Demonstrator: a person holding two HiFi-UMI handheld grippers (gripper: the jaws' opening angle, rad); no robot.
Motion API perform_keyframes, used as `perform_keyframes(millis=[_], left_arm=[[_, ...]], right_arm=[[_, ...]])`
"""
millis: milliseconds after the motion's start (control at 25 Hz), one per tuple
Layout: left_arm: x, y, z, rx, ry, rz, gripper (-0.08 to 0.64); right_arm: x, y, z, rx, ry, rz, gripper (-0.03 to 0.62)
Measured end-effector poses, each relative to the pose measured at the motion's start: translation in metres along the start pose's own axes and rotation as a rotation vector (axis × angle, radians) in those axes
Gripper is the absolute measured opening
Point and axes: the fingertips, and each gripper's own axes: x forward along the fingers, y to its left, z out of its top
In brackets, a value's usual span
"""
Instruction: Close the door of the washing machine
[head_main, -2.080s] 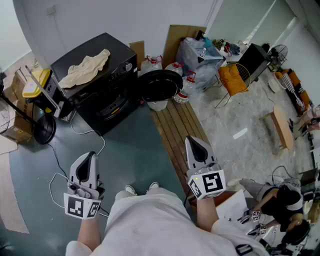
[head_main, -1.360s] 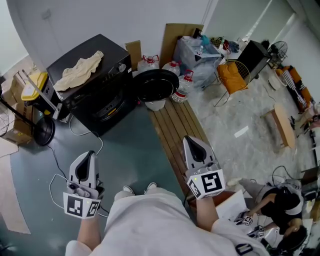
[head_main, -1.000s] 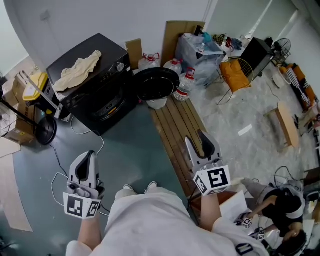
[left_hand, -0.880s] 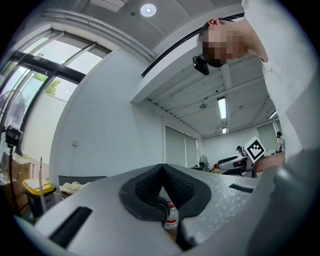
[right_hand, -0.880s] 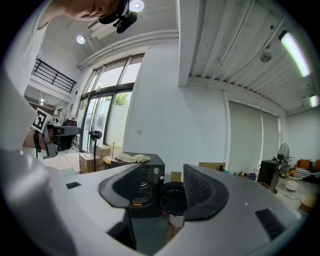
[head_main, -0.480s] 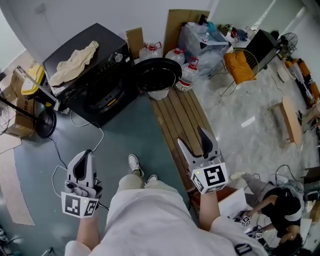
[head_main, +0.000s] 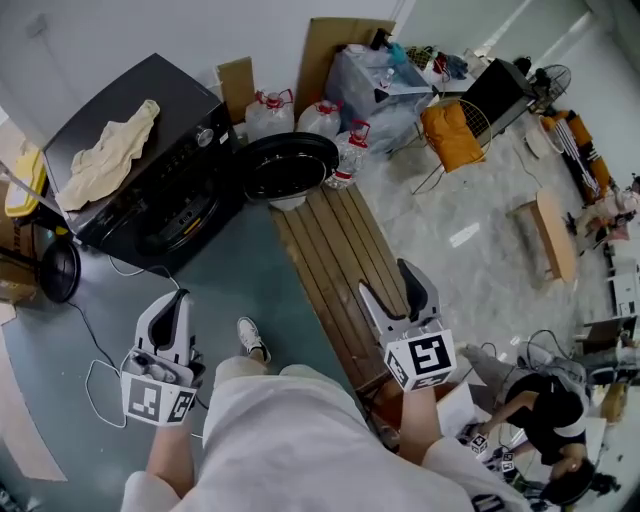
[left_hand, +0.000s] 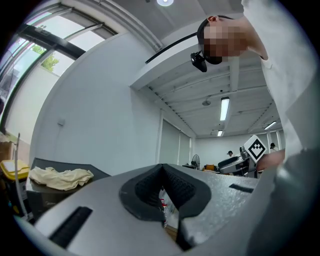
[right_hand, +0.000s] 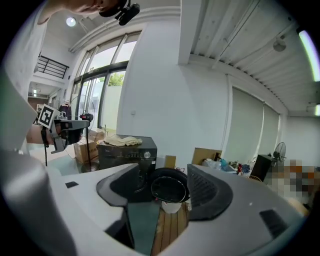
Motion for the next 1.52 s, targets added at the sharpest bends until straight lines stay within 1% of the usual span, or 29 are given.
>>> perform_keyframes(millis=[120,200,320,480,600,680,800,880,960,1040,1160,1280,1400,1520], left_arm=[[0.035,0.037,-0.005,-0.035,0.003,-0.008,0.005],[0.058,0.056,-0.009,-0.053,0.009,-0.031,0.005],[0.089,0.074,-0.019,-0.07,0.019,-0.072,0.005],[0.124,0.086,-0.023,-0.087,0.034,-0.089,0.005],[0.146,0.092,-0.025,-0.09,0.059,-0.079,0.005],[0.159,0.096,-0.026,-0.076,0.074,-0.059,0.005],[0.178,0.11,-0.032,-0.071,0.087,0.016,0.005],[0.19,0.114,-0.034,-0.071,0.093,0.057,0.005],[0.202,0.115,-0.031,-0.042,0.098,0.074,0.005],[0.213,0.121,-0.032,-0.031,0.098,0.104,0.005],[0.226,0.129,-0.045,-0.041,0.111,0.157,0.005],[0.234,0.129,-0.057,-0.047,0.129,0.196,0.005],[0.238,0.131,-0.072,-0.051,0.152,0.222,0.005],[0.234,0.134,-0.087,-0.064,0.177,0.26,0.005]], right_arm=[[0.038,-0.01,0.012,0.0,0.03,-0.027,0.273],[0.063,-0.01,0.021,-0.004,0.038,-0.027,0.273],[0.095,-0.01,0.029,-0.013,0.041,-0.027,0.273],[0.129,-0.02,0.023,0.013,0.076,-0.02,0.273],[0.16,-0.036,0.02,0.017,0.096,0.007,0.273],[0.185,-0.048,0.02,0.009,0.094,0.035,0.273],[0.227,-0.068,0.008,-0.012,0.111,0.091,0.273],[0.256,-0.082,-0.004,-0.068,0.145,0.127,0.273],[0.284,-0.092,-0.02,-0.133,0.183,0.167,0.273],[0.316,-0.101,-0.04,-0.189,0.224,0.208,0.273],[0.365,-0.11,-0.072,-0.284,0.279,0.273,0.273],[0.409,-0.114,-0.102,-0.347,0.309,0.34,0.273],[0.454,-0.118,-0.127,-0.431,0.318,0.379,0.275],[0.499,-0.121,-0.16,-0.51,0.376,0.401,0.278]])
